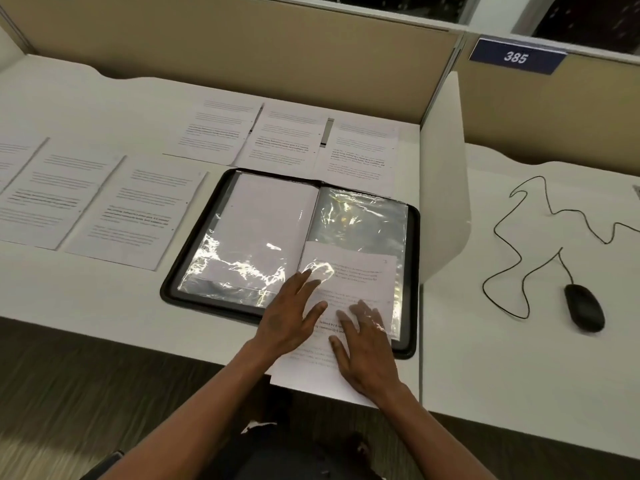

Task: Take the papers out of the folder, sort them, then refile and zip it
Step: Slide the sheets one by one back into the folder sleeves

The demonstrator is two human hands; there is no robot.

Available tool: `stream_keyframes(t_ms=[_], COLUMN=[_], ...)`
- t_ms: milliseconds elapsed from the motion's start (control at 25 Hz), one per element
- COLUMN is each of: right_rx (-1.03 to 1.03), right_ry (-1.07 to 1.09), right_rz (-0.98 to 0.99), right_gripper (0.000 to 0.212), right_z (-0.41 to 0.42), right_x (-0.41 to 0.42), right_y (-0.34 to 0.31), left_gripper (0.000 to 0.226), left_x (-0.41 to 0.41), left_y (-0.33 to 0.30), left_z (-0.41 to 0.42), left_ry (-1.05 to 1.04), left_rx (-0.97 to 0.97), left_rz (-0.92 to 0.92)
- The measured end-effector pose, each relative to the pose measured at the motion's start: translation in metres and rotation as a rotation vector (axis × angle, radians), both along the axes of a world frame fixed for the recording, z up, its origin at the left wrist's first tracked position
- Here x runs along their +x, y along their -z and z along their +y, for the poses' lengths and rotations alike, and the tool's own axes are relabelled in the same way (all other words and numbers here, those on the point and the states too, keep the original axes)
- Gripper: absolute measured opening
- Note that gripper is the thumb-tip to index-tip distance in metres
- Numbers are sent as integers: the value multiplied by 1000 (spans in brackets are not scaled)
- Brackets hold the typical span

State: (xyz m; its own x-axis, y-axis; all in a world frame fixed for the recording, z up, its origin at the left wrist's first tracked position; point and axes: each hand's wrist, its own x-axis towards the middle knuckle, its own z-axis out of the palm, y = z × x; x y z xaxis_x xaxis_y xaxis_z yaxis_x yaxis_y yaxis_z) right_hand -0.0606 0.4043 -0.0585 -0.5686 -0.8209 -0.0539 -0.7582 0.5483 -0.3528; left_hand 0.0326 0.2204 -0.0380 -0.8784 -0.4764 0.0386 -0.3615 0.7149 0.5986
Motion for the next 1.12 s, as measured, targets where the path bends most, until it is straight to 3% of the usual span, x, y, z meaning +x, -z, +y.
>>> stream_keyframes(t_ms=[120, 440, 600, 760, 920, 1120], right_rx=[60, 60, 87, -40, -228, -164], right_ry=[-6, 60, 120, 187, 223, 209], right_rz=[35, 54, 9, -22, 130, 164], right_gripper=[66, 63, 69, 72, 45, 53], right_z=[-7, -1, -17, -35, -19, -23], right_x=[-6, 7, -2, -3, 21, 23], right_y=[0, 1, 2, 0, 7, 9], left_gripper=[70, 81, 60, 39, 36, 43], left_x=[-5, 2, 2, 0, 1, 4], left_y=[7, 18, 19, 22, 24, 25], left_z=[-7, -10, -10, -9, -13, -18], left_ry=[66, 150, 149, 142, 137, 195], left_rx=[-34, -56, -103, -136, -98, -150], left_rz=[-60, -62, -45, 23, 30, 48])
